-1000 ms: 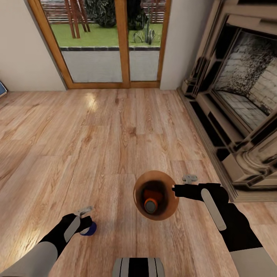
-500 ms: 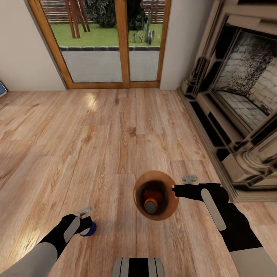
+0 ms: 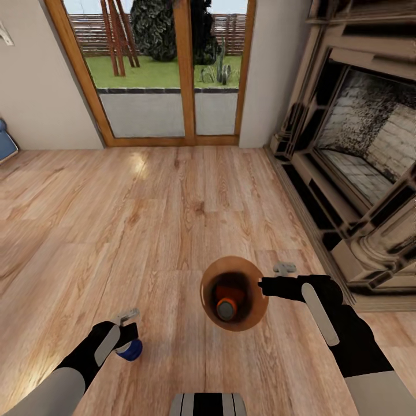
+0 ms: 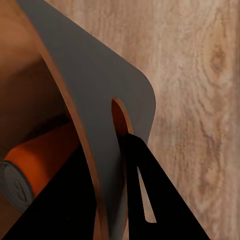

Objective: Put the three can of soda from the living room inside the tash can in the kitchen.

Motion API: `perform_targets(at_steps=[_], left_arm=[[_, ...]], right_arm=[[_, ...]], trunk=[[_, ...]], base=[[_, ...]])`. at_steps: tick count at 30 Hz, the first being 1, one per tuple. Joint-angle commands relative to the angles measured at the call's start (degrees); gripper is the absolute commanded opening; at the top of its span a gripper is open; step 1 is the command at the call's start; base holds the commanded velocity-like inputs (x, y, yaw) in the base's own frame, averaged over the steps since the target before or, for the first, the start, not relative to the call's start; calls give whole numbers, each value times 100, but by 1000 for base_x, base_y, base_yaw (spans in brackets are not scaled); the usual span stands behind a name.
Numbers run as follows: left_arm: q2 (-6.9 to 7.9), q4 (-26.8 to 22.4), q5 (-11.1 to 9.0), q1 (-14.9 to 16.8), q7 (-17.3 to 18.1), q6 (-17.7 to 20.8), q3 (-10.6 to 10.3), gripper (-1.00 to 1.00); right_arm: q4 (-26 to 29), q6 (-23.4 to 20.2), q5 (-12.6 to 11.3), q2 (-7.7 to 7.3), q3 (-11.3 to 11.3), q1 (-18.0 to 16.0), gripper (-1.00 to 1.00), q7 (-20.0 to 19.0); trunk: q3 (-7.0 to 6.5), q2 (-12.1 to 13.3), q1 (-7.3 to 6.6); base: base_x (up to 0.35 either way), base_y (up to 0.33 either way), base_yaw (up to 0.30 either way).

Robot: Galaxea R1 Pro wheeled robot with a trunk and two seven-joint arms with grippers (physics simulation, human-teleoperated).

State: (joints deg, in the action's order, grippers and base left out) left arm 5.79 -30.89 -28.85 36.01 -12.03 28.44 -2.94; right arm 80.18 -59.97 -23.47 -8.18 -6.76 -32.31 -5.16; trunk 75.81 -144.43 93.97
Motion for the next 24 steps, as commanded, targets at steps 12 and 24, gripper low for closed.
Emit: perform_targets(at_steps=[12, 24], left_arm=[[-116, -3750, -2, -953, -63, 1386, 126, -100], [-1050, -6113, -109, -744, -56, 2772, 106, -100]], right_arm=[[-761, -3, -147, 71, 14, -118, -100, 1], [-1910, -3, -133, 97, 16, -531, -100, 13]], trunk=[[-267, 16, -31], [-533, 32, -62]], base=[[0, 0, 0], [0, 0, 0]])
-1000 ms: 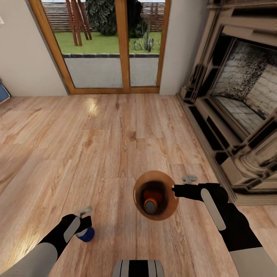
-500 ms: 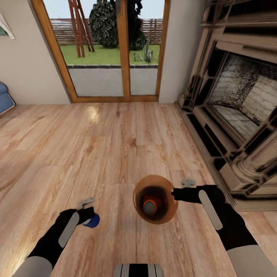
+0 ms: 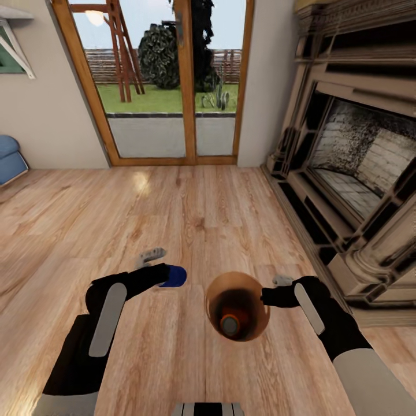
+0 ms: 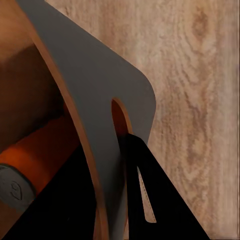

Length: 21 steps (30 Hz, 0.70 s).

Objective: Put the three can of soda from the living room inside the tash can in the kitchen.

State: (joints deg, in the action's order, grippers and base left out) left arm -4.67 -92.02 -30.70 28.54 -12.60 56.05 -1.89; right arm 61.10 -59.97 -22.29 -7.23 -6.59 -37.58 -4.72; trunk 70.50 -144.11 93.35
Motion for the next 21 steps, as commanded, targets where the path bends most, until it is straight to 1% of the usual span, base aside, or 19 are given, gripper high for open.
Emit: perform_targets(at_steps=[1, 3, 6, 7, 8, 9, 10, 11, 12, 13, 16, 18, 20, 21], left_arm=[[-31, -3, 75, 20, 2, 17, -30, -100], [-108, -11, 71, 61, 4, 29, -131, -100], [-171, -15, 66, 80, 20, 35, -242, -100], [-231, -16, 65, 85, 29, 36, -380, -100], [-250, -17, 65, 86, 31, 36, -438, -100], [-286, -17, 64, 87, 34, 37, -575, -100], [-304, -17, 64, 88, 35, 37, -650, -100], [-351, -17, 52, 89, 38, 37, -880, -100], [-362, -17, 32, 89, 40, 37, -954, -100], [-377, -14, -52, 89, 41, 34, -1101, -100], [-390, 0, -437, 90, -2, 20, -1514, -100], [-393, 52, -557, 86, -29, 13, -1772, -100], [-398, 201, -618, 80, -41, 5, -2022, -100], [-399, 241, -638, 77, -43, 1, -2083, -100]], right_arm=[[-28, -3, -250, 2, 0, -14, -100, -31], [-90, -3, -250, 7, -3, -40, -100, -27], [-156, -3, -249, 10, -7, -57, -100, -1], [-252, -3, -249, 15, -6, -70, -100, 108], [-286, -3, -249, 18, -5, -80, -100, 158], [-339, -3, -253, 22, -3, -115, -100, 249], [-357, -3, -254, 23, -4, -129, -100, 283], [-398, -3, -256, 33, -2, -158, -100, 351], [-406, -3, -255, 39, -3, -164, -100, 365], [-419, -3, -254, 51, -5, -173, -100, 384], [-427, -3, -251, 101, -32, -181, -100, 416], [-398, -3, -250, 199, -100, -163, -100, 426], [-376, -3, -247, 323, -295, -142, -100, 432], [-373, -3, -246, 345, -350, -139, -100, 433]], trunk=[[-23, 1, -3], [-67, 4, -8], [-134, 8, -16], [-156, 9, -18], [-178, 11, -21], [-200, 12, -23], [-222, 13, -26], [-245, 15, -28], [-267, 16, -31], [-289, 17, -34], [-355, 21, -41], [-400, 24, -46], [-444, 27, -52], [-466, 28, -54]], base=[[0, 0, 0], [0, 0, 0], [0, 0, 0], [0, 0, 0], [0, 0, 0], [0, 0, 0], [0, 0, 0], [0, 0, 0], [0, 0, 0], [0, 0, 0], [0, 0, 0], [0, 0, 0], [0, 0, 0], [0, 0, 0]])
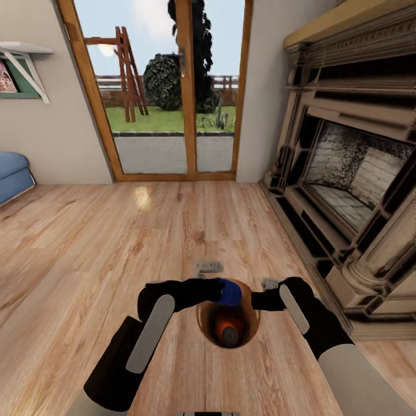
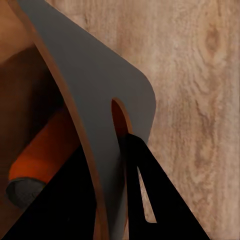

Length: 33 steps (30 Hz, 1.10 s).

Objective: Put the three can of soda from the living room inside the tash can in the kitchen.

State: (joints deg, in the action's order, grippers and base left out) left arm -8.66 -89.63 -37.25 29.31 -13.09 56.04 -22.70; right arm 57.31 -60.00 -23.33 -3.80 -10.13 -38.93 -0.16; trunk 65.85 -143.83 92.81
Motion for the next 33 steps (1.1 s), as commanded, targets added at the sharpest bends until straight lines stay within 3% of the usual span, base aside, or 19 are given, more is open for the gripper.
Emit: perform_targets(at_steps=[1, 5, 8, 13, 14, 19, 22, 24, 28, 30, 31, 33], left_arm=[[0, 92, -31, -15, 2, -10, -108, -100], [6, 636, -128, -43, -17, -47, -270, -100], [21, 998, -117, -47, -24, -62, -268, -100], [51, 1290, -102, -48, -27, -73, -253, -100], [52, 1311, -100, -48, -27, -75, -255, 100], [65, 1413, -134, -48, 5, -266, -280, 100], [99, 954, -149, -130, 41, -501, -273, 100], [160, 458, -142, -372, 64, -690, -237, 100], [324, -45, -158, -694, 126, -1158, -78, 100], [404, -176, -171, -910, 226, -1403, 260, 100], [418, -199, -175, -1020, 322, -1449, 525, 100], [437, -223, -182, -1246, 767, -1491, 1333, 100]], right_arm=[[10, 0, -144, 33, -92, 0, -100, -25], [22, 0, -146, 82, -256, 17, -100, -26], [31, 0, -149, 88, -279, 23, -100, -27], [40, 0, -149, 89, -286, 25, -100, -26], [43, 0, -150, 89, -287, 25, -100, -27], [88, 0, -154, 87, -288, 25, -100, -28], [91, 0, -152, 89, -289, 24, -100, -28], [76, 0, -148, 89, -289, 20, -100, -28], [50, 0, -147, 90, -279, 17, -100, -27], [34, 0, -146, 88, -249, 17, -100, -24], [31, 0, -146, 87, -241, 17, -100, -24], [15, 0, -146, 88, -228, 12, -100, -21]], trunk=[[-24, 1, -3], [-113, 7, -13], [-179, 11, -21], [-179, 11, -21], [-179, 11, -21], [-179, 11, -21], [-179, 11, -21], [-179, 11, -21], [-179, 11, -21], [-179, 11, -21], [-179, 11, -21], [-179, 11, -21]], base=[[0, 0, 0], [0, 0, 0], [0, 0, 0], [0, 0, 0], [0, 0, 0], [0, 0, 0], [0, 0, 0], [0, 0, 0], [0, 0, 0], [0, 0, 0], [21, 33, 0], [102, 139, 0]])
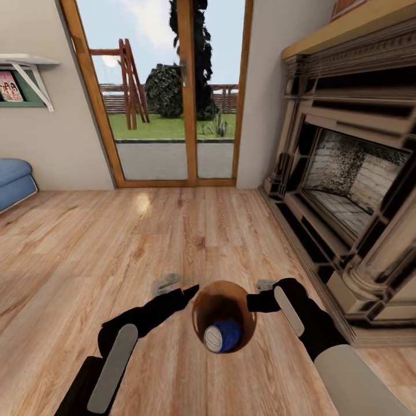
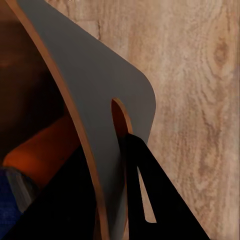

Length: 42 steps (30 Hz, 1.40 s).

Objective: Put the three can of soda from the living room inside the tash can in the kitchen.

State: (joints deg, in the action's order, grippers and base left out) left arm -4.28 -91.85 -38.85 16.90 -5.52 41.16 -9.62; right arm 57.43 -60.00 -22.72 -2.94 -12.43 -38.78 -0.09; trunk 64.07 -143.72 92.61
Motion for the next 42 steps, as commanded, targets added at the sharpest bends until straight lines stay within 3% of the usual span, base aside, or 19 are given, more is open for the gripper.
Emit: perform_targets(at_steps=[1, 4, 8, 10, 14, 20, 30, 36, 42], left_arm=[[4, -2, -22, -62, 163, -8, 245, 100], [25, 10, 17, -328, 987, 10, 1425, 100], [126, 139, 59, -599, 1266, -16, 2278, 100], [164, 346, 75, -722, 1273, -47, 2497, 100], [186, 908, 93, -811, 1273, -327, 2612, 100], [206, 1085, 91, -827, 1266, -425, 2630, 100], [236, 1159, 96, -828, 1271, -435, 2602, 100], [228, 1274, 531, -828, 1267, -512, 2579, 100], [221, 1500, 592, -828, 1270, -672, 2566, 100]], right_arm=[[-6, 0, -206, 2, 6, -3, -100, -28], [-242, 0, -211, 3, 23, -38, -100, -12], [-619, 0, -235, -7, 113, -154, -100, -2], [-932, 0, -244, -8, 380, -243, -100, -1], [-1618, 0, -254, -47, 821, -529, -100, 0], [-2516, 0, -264, -99, 919, -954, -100, -18], [-2627, 0, -268, -93, 907, -1003, -100, -59], [-2583, 0, -260, -65, 872, -993, -100, -60], [-2571, 0, -259, -71, 852, -985, -100, -53]], trunk=[[-1, -1, -1], [-1, -1, -1], [-1, -1, -1], [-1, -1, -1], [-1, -1, -1], [-1, -1, -1], [-1, -1, -1], [-1, -1, -1], [-1, -1, -1]], base=[[148, 186, 0], [194, 233, 0], [219, 274, 0], [212, 292, 0], [195, 302, 0], [188, 298, 0], [218, 255, 0], [328, 49, 0], [346, 3, 0]])
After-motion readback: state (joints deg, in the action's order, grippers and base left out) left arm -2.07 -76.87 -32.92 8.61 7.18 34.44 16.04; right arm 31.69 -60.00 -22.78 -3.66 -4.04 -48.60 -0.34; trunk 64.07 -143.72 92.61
